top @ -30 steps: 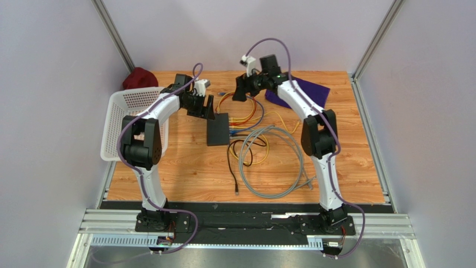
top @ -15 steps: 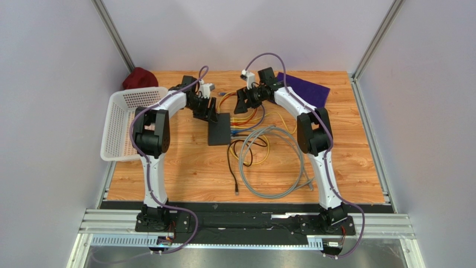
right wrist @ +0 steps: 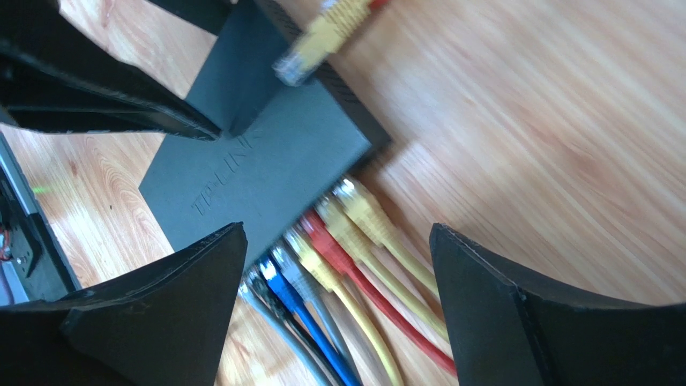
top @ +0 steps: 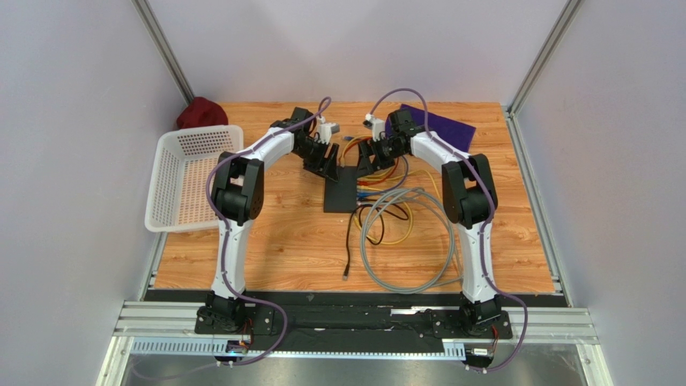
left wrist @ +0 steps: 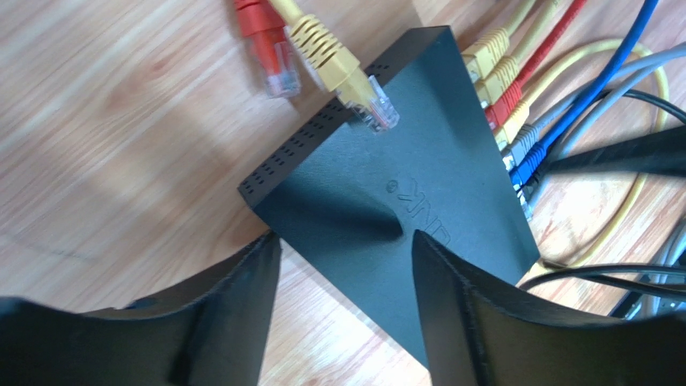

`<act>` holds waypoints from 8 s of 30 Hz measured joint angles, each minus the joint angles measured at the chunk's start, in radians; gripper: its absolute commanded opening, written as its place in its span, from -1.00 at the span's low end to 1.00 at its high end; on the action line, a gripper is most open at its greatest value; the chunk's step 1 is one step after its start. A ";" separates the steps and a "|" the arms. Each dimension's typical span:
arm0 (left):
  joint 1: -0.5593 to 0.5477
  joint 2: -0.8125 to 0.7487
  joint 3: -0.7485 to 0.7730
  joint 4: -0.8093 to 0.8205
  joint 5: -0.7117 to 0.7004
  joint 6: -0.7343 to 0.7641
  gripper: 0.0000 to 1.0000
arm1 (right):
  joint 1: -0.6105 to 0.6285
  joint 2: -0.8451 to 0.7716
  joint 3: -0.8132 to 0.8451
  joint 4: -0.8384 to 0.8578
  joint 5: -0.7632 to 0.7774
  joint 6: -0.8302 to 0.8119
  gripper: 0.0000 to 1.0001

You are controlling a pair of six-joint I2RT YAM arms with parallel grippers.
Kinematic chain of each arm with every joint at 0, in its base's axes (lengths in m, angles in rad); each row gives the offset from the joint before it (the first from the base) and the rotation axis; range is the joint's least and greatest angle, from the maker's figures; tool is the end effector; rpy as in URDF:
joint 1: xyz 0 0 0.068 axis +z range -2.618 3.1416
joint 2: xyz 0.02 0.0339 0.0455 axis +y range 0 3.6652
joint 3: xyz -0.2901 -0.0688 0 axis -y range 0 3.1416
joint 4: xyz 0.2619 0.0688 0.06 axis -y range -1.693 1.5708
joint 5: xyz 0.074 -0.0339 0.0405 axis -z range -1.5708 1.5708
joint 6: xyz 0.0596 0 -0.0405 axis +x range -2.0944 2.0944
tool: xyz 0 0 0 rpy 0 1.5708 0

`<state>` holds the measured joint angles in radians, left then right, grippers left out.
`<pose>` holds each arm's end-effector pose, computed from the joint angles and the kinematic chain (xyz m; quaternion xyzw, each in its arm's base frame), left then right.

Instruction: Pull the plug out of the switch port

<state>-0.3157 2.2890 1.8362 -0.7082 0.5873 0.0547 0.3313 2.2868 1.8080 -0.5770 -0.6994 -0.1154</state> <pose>0.4859 -0.1934 0.1579 0.2305 0.9103 -0.3063 0.1562 0.4881 0.2085 0.1609 -0.2863 0.8666 0.3552 0.2022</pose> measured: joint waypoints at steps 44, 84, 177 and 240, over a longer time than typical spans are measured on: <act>0.018 -0.029 -0.015 -0.078 0.084 -0.031 0.45 | 0.037 -0.043 -0.095 -0.069 -0.035 -0.121 0.47; 0.002 -0.015 -0.013 -0.114 -0.019 -0.050 0.37 | 0.037 0.104 0.103 -0.140 -0.091 -0.072 -0.12; 0.009 -0.030 -0.074 -0.182 0.060 -0.055 -0.28 | -0.005 0.135 0.089 -0.219 -0.195 -0.029 -0.37; -0.022 -0.010 -0.042 -0.224 0.068 -0.050 -0.29 | 0.016 0.188 0.237 -0.591 -0.137 -0.276 -1.00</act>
<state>-0.3378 2.2795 1.7943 -0.9318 0.6552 0.0051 0.3473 2.4748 2.0445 -1.1679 -0.8368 -0.3916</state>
